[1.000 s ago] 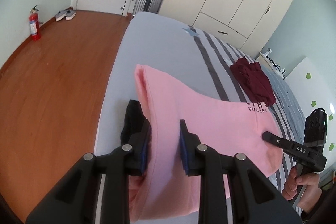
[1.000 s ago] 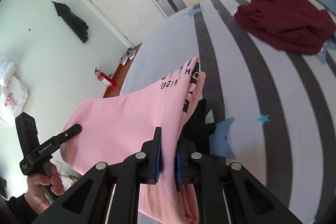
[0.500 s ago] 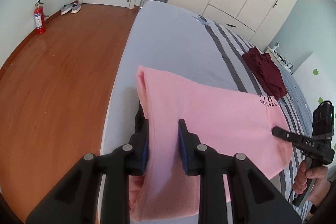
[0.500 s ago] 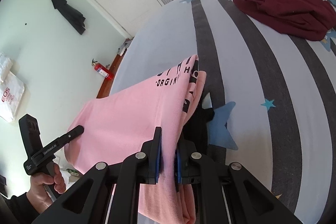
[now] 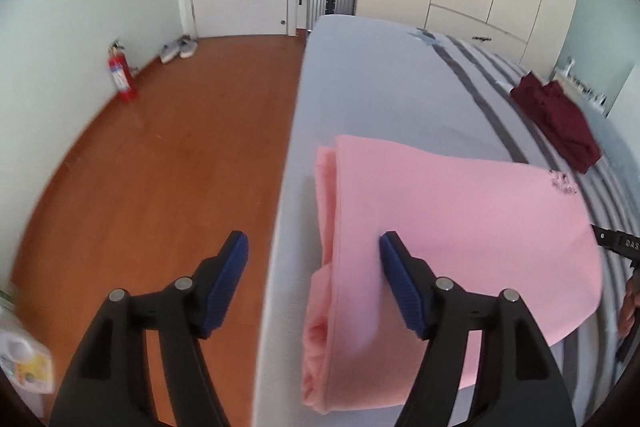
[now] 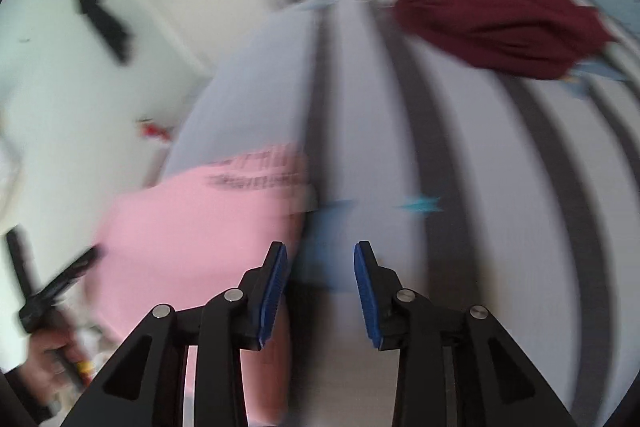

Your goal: Fold clothes

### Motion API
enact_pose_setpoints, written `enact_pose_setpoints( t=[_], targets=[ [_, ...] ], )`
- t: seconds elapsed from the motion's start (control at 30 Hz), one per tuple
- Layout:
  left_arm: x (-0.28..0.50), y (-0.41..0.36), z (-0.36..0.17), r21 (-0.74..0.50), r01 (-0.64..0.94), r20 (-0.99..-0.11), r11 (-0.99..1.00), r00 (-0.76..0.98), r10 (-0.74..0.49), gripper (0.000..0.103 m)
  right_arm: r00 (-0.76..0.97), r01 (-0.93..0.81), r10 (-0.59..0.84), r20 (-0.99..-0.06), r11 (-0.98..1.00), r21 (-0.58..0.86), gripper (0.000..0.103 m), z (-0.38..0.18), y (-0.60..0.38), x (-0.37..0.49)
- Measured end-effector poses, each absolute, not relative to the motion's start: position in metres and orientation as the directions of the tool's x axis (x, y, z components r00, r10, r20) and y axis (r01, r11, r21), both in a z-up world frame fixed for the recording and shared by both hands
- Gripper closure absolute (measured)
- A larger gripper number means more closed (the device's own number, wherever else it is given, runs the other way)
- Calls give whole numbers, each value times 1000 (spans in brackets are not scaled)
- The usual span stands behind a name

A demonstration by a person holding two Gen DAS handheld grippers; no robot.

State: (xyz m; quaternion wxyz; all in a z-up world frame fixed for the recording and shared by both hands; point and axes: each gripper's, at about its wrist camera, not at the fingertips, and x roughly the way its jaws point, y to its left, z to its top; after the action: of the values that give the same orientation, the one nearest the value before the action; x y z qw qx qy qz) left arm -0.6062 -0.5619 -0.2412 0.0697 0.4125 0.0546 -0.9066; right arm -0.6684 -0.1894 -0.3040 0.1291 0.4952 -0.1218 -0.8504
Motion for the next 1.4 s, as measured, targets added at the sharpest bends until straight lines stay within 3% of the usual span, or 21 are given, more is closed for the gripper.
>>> enact_pose_setpoints(
  t=[0.1, 0.17, 0.23, 0.4, 0.5, 0.63, 0.77, 0.87, 0.9, 0.97, 1.0, 1.4],
  targets=[
    [-608, -564, -231, 38, 251, -749, -967, -634, -194, 37, -459, 27, -306, -834, -943, 331, 73, -314, -173, -675],
    [-610, -563, -218, 82, 295, -720, -952, -643, -261, 39, -524, 84, -318, -790, -942, 324, 73, -297, -180, -670],
    [-617, -545, -202, 56, 235, -675, -970, -707, -210, 40, -576, 162, -334, -746, -941, 296, 73, -278, -199, -666],
    [-657, -490, -208, 47, 23, -671, -999, -740, -48, 74, -609, 309, -379, -696, -922, 231, 73, -258, -269, -676],
    [-680, -485, -228, 17, 29, -715, -999, -698, -33, 81, -618, 339, -368, -695, -922, 187, 73, -263, -307, -691],
    [-695, -496, -259, 25, 62, -772, -998, -633, -59, 82, -582, 363, -351, -734, -919, 152, 73, -278, -333, -709],
    [-690, -500, -262, 11, 53, -773, -999, -633, -42, 82, -570, 392, -352, -743, -911, 131, 73, -292, -336, -712],
    [-685, -507, -262, 12, 47, -768, -999, -639, -39, 89, -569, 383, -355, -742, -913, 143, 75, -294, -323, -714],
    [-683, -511, -261, 2, 53, -767, -999, -641, -36, 93, -567, 375, -354, -744, -915, 150, 77, -295, -317, -715],
    [-682, -515, -259, -18, 72, -764, -997, -644, -32, 97, -561, 355, -353, -749, -920, 167, 93, -298, -306, -716],
    [-682, -516, -258, -24, 77, -762, -997, -647, -32, 98, -561, 341, -352, -750, -923, 178, 96, -298, -300, -717],
    [-667, -554, -278, -13, 169, -808, -986, -582, -90, 97, -552, 339, -369, -748, -919, 203, 99, -309, -276, -713]
  ],
)
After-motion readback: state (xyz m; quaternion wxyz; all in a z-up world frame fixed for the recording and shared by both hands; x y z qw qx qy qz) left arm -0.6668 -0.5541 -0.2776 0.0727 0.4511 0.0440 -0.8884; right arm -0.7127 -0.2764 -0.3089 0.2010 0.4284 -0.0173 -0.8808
